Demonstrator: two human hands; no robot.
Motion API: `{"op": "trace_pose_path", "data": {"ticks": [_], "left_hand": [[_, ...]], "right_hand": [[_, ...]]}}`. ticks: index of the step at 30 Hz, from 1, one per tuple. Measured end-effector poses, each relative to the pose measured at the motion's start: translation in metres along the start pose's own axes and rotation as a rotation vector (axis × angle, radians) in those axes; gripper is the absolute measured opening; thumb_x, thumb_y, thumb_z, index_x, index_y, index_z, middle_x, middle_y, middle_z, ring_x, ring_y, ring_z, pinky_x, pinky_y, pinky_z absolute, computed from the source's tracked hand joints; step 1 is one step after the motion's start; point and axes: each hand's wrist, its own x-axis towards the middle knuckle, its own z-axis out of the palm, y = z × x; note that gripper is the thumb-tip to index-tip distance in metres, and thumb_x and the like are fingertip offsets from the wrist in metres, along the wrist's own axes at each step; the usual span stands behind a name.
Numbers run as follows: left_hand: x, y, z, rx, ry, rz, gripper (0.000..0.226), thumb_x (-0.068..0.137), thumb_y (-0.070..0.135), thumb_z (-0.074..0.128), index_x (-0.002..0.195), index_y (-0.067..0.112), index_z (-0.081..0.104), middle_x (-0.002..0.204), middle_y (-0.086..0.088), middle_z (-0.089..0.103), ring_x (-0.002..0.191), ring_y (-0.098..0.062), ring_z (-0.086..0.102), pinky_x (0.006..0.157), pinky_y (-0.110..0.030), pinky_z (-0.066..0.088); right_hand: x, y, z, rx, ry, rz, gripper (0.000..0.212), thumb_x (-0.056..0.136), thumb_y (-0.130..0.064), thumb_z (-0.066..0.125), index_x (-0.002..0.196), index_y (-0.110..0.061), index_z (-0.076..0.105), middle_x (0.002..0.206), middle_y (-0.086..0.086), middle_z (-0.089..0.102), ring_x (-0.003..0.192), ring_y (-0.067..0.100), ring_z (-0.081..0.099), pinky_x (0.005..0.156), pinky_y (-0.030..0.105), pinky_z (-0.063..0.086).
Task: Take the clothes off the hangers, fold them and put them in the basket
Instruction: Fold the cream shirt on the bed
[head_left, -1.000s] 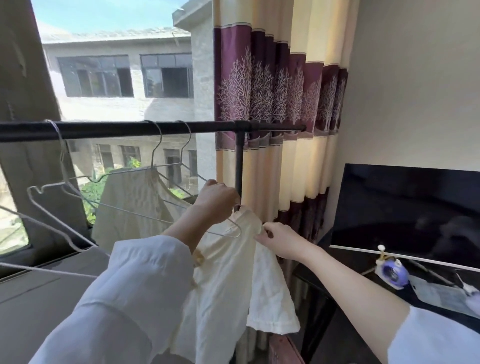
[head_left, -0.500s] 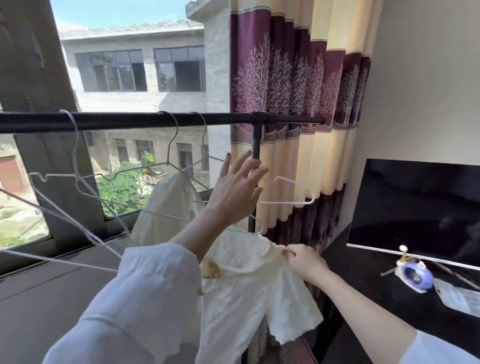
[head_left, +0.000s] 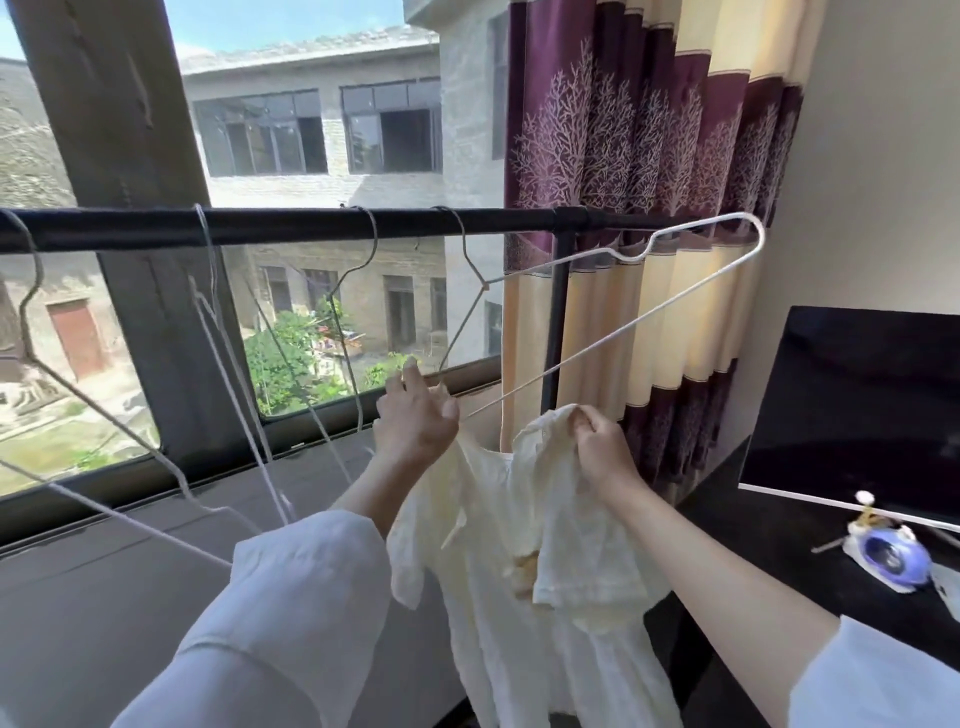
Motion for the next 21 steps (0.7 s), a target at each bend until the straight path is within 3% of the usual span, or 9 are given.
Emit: {"op": "trace_pose_path", "data": {"ticks": [3,6,9,13,17,21], "left_hand": [[0.006,-0.010,0.008,-0.040,-0.081,-0.119,0.059,0.093,0.036,0.045,0.141,0.006,0.029,0.141,-0.020,0.039,0.126,-0.037,0.041,0.100,-0.043,0.037],[0.008,-0.015,0.017,-0.033,-0.045,-0.072,0.033,0.095,0.022,0.038,0.117,0.003,0.054,0.120,-0.019,0.060,0.111,-0.036,0.054,0.082,-0.035,0.041],[0.004,-0.019,0.025,-0.080,-0.011,-0.027,0.034,0.099,0.020,0.030,0.108,0.004,0.058,0.111,-0.019,0.064,0.104,-0.036,0.058,0.078,-0.037,0.042],[0.000,-0.022,0.027,-0.289,-0.036,-0.149,0.040,0.101,0.021,0.023,0.092,0.004,0.058,0.102,-0.021,0.062,0.100,-0.034,0.058,0.075,-0.034,0.040],[0.000,-0.036,0.037,-0.442,-0.113,-0.376,0.054,0.100,0.034,0.028,0.108,-0.006,0.063,0.118,-0.029,0.060,0.109,-0.041,0.057,0.091,-0.042,0.047],[-0.021,-0.046,0.050,-0.287,-0.165,-0.470,0.047,0.100,0.031,0.031,0.119,-0.002,0.058,0.123,-0.021,0.059,0.115,-0.036,0.054,0.088,-0.032,0.043]], "right_hand": [[0.002,0.001,0.004,0.035,0.005,-0.028,0.035,0.100,-0.012,0.035,0.077,-0.021,0.059,0.077,-0.010,0.059,0.074,0.003,0.053,0.061,0.004,0.040],[0.002,0.003,0.003,0.025,0.009,-0.016,0.032,0.100,-0.014,0.034,0.082,-0.015,0.061,0.075,-0.008,0.059,0.071,0.001,0.052,0.059,0.004,0.040],[0.002,0.008,0.001,-0.005,0.005,0.010,0.030,0.099,-0.015,0.035,0.087,-0.016,0.062,0.080,-0.007,0.060,0.076,0.005,0.054,0.069,0.015,0.043],[0.001,0.022,0.000,-0.026,0.001,0.082,0.030,0.099,-0.020,0.035,0.094,-0.015,0.064,0.093,0.002,0.064,0.089,0.016,0.057,0.083,0.031,0.045],[-0.003,0.032,0.000,-0.057,-0.026,0.135,0.032,0.099,-0.022,0.034,0.098,-0.011,0.064,0.100,0.007,0.065,0.094,0.020,0.057,0.088,0.036,0.046],[-0.014,0.048,0.001,-0.107,-0.069,0.185,0.035,0.100,-0.024,0.034,0.098,-0.005,0.063,0.092,0.004,0.061,0.086,0.016,0.053,0.072,0.028,0.041]]}}
